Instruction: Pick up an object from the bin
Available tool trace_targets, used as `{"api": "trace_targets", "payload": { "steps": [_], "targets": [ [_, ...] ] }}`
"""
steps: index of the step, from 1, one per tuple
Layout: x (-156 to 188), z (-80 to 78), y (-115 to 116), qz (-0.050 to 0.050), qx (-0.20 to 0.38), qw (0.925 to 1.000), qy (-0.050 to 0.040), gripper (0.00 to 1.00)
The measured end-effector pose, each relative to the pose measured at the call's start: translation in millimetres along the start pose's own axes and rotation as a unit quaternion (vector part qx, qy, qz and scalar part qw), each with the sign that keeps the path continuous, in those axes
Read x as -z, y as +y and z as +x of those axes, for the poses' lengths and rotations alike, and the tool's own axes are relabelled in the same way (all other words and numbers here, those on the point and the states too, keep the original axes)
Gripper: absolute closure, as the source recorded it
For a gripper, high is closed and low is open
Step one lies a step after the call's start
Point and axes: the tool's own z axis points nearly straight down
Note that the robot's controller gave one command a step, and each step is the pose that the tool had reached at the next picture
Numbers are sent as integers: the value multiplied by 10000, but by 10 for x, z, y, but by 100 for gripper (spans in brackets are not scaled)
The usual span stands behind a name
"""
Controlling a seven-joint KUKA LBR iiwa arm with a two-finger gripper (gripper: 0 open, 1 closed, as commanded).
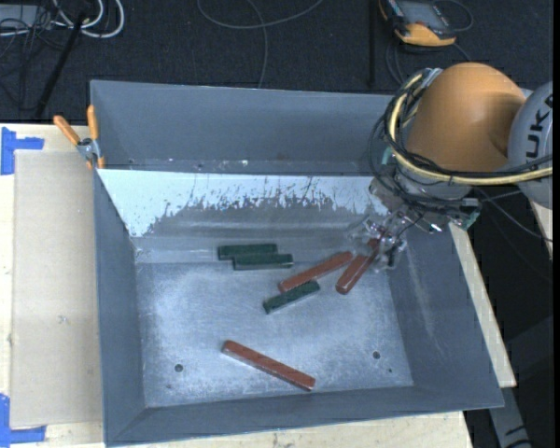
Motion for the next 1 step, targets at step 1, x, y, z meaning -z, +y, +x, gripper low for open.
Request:
{"api": "trace_targets", "payload": {
  "steps": [1],
  "targets": [
    [763, 11, -19, 56, -18, 10000, -33, 100]
  ]
}}
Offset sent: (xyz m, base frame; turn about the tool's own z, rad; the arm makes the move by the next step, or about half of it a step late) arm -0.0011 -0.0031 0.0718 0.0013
